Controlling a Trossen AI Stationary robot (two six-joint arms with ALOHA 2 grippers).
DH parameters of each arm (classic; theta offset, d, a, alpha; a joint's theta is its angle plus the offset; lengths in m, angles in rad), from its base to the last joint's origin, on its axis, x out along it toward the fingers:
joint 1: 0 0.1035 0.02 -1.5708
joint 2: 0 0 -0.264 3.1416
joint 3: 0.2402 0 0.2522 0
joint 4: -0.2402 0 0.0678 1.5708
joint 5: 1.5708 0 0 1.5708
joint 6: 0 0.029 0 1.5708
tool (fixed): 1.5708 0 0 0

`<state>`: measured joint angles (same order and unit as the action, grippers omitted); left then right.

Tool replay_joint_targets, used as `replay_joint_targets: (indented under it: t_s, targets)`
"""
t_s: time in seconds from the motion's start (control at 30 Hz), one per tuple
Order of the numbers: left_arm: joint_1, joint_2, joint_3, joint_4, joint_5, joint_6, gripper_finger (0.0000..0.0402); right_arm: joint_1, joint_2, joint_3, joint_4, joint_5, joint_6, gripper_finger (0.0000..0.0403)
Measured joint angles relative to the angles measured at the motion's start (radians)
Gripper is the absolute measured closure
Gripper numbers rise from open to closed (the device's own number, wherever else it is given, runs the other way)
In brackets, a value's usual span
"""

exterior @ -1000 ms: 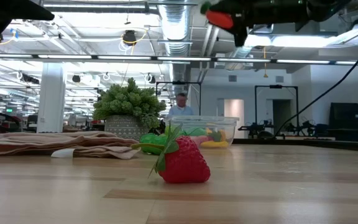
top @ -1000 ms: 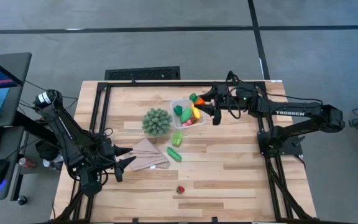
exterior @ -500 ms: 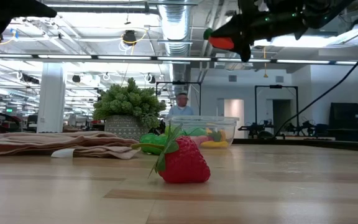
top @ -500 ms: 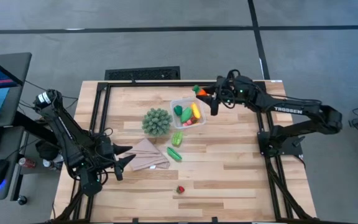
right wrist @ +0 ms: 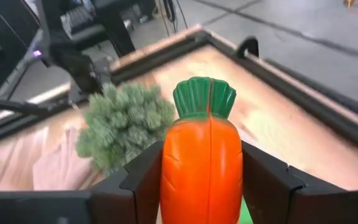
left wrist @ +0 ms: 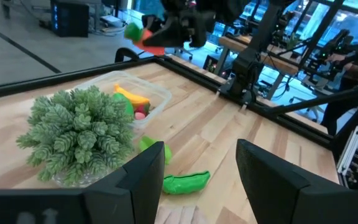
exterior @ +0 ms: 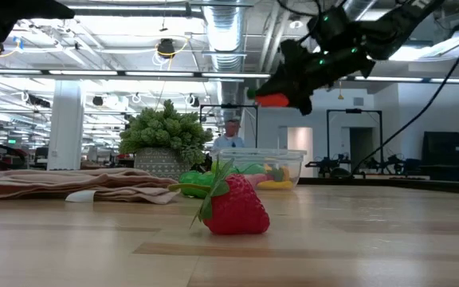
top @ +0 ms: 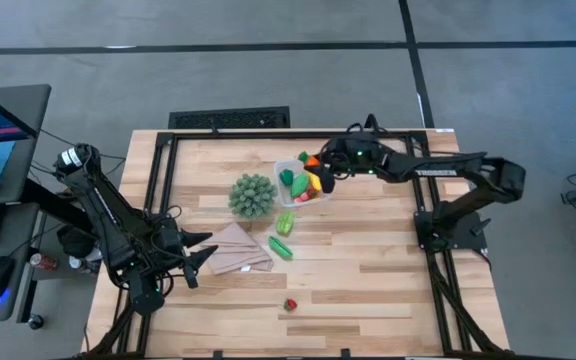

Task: Pick and placing Produce into tupperware
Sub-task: Put the carrot into the transparent bin

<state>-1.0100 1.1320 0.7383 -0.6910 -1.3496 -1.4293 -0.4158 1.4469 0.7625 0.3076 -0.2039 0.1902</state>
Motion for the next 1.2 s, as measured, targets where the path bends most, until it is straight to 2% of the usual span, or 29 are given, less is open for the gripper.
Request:
replay_joint_targets:
  t_s: [0.23, 0.57, 1.2]
  targets:
    - [0.001, 0.000, 0.000, 0.001, -0.004, -0.022, 0.0212, -0.001, 0.126, 0.000, 0.084, 0.047, 0.073, 0.0222]
    - [0.002, 0.000, 0.000, 0.001, -0.010, -0.042, 0.0212, -0.012, 0.263, 0.003, 0.151, 0.051, 0.109, 0.0224]
    - [0.030, 0.000, 0.000, 0.000, -0.021, -0.046, 0.0212, -0.032, 0.294, 0.069, 0.145, 0.075, 0.065, 0.0210]
